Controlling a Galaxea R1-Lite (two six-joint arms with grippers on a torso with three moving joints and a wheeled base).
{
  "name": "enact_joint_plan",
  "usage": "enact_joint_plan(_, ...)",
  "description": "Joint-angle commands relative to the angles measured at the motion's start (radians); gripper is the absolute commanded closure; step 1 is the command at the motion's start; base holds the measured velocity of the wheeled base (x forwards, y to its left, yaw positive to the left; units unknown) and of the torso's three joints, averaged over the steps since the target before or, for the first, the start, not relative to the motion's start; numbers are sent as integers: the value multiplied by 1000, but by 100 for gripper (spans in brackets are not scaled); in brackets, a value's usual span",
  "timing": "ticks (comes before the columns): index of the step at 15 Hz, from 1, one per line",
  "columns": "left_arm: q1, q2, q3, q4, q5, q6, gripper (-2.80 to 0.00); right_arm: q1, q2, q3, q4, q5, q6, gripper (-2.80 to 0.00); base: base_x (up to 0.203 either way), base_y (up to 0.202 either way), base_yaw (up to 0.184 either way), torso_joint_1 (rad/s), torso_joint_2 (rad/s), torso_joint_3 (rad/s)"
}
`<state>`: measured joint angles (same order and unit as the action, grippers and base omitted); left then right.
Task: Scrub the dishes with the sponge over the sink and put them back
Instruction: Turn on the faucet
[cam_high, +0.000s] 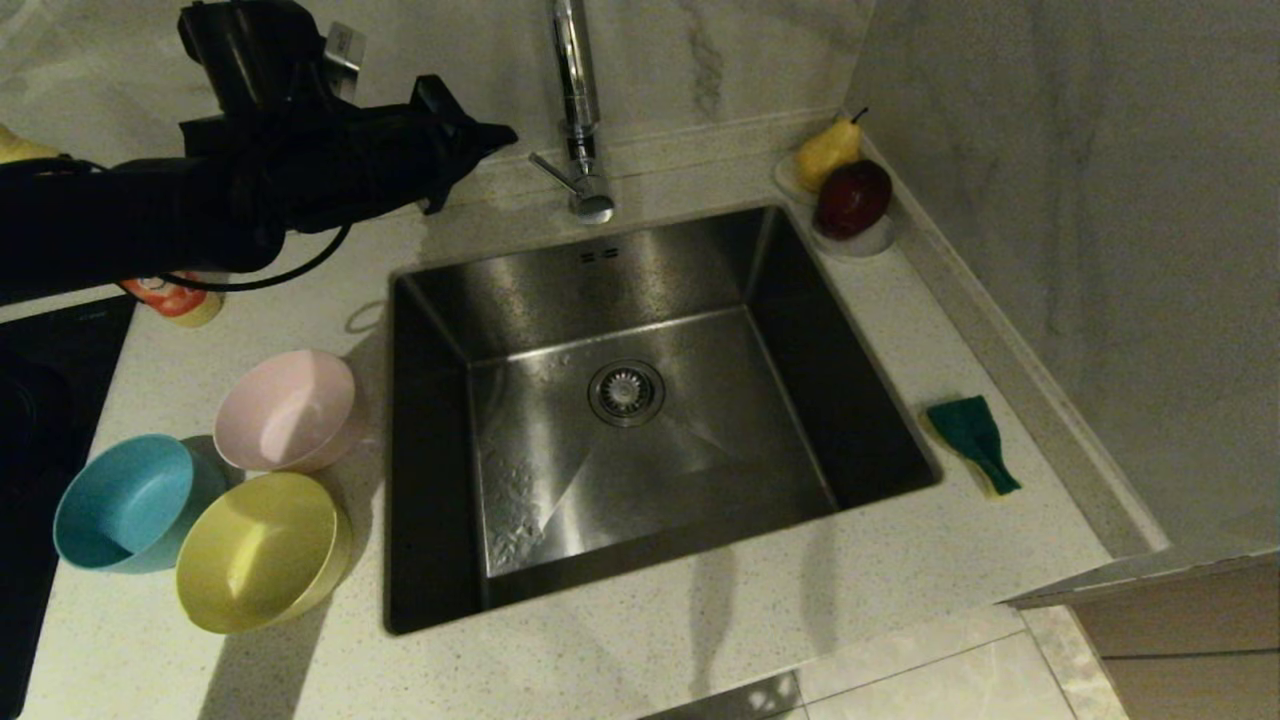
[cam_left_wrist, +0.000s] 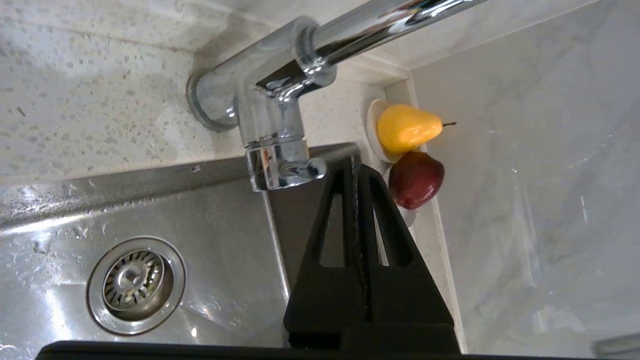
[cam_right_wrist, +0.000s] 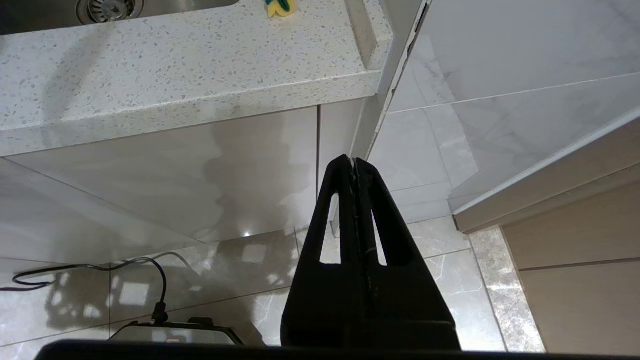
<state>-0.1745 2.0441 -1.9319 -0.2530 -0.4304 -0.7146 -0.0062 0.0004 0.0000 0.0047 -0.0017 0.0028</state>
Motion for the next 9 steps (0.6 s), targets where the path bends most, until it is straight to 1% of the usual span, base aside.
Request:
enact_joint_plan(1,0,20,-1,-7,-1,-3,0,0,1,0,0,0,0,0,0,0,0,0,0,0)
enact_joint_plan(4,0,49,-1,-58,0,1,0,0,0,0,0,0,0,0,0,0,0,0,0,0)
enact_joint_plan(7,0,64,-1,-63,2,3,0,0,1,0,0,0,0,0,0,0,0,0,0,0)
enact_joint_plan(9,-2,82,-1,-93,0,5,0,0,1,0,0,0,0,0,0,0,0,0,0,0)
